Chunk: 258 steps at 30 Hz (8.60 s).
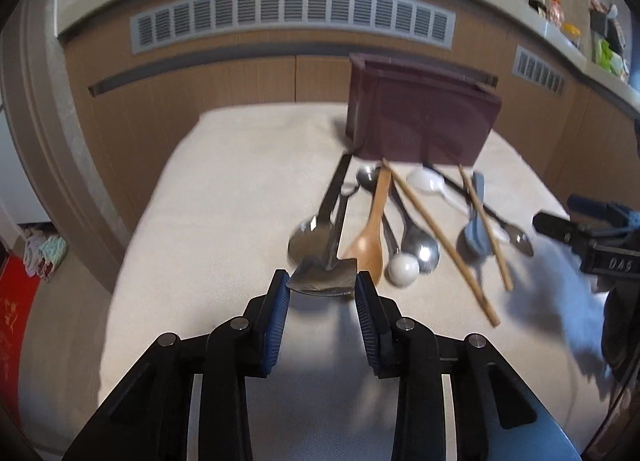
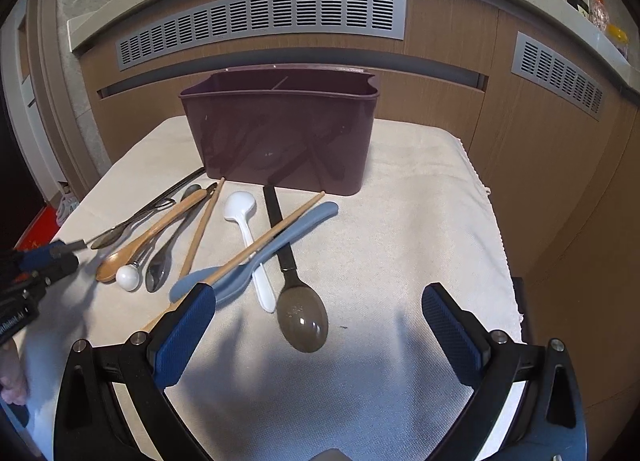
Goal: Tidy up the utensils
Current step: 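Lower the right gripper onto the white ball-ended spoon and close on it, then grasp the dark-handled metal spoon with the left gripper while the right holds the ball spoon, then lift both held spoons up toward the maroon caddy, then lower both spoons into the caddy compartments and open both grippers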
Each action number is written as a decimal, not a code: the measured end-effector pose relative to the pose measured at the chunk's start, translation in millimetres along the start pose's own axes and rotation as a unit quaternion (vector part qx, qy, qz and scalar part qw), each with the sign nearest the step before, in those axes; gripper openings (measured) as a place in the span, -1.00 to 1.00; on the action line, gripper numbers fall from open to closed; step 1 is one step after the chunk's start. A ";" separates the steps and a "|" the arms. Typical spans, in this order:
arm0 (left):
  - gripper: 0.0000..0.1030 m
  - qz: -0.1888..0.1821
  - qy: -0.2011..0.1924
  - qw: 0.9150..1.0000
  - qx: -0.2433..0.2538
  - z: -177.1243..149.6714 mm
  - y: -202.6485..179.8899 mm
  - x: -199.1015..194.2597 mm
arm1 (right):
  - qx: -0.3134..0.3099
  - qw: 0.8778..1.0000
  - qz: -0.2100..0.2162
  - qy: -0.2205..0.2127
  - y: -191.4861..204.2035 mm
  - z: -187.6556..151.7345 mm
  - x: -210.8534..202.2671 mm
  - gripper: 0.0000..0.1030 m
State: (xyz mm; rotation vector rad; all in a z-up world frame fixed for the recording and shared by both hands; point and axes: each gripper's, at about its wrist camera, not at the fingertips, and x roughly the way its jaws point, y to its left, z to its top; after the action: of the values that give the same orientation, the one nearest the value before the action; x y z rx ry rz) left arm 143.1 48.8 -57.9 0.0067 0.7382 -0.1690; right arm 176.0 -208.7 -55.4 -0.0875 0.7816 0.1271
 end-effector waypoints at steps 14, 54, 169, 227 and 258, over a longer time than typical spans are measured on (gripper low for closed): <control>-0.33 -0.014 -0.039 0.998 -0.039 18.6 11.6 -7.6 | -0.110 0.983 0.142 0.039 90.9 -1.9 12.2 -0.30; -0.74 -0.034 -0.053 0.998 -0.010 82.0 -10.1 17.8 | -0.054 0.997 0.052 -0.025 22.6 20.1 -21.9 -0.61; -0.76 -0.072 -0.079 0.994 0.033 55.9 -48.5 -86.9 | -0.038 0.991 0.099 -0.080 15.4 21.0 -130.1 -0.61; -0.77 -0.100 -0.150 0.983 -0.023 212.0 -64.9 94.0 | 0.057 0.986 0.141 -0.069 -46.4 174.1 23.4 -0.59; -0.32 -0.013 -0.260 0.963 -0.071 214.5 -63.6 96.7 | 0.052 0.985 0.140 -0.081 -70.8 153.1 37.9 -0.59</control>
State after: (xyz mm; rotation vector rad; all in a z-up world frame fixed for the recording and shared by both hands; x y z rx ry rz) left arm 346.9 -42.6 39.5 -0.1786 0.2233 -0.1333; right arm 319.6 -256.4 28.3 0.1310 0.6337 0.3566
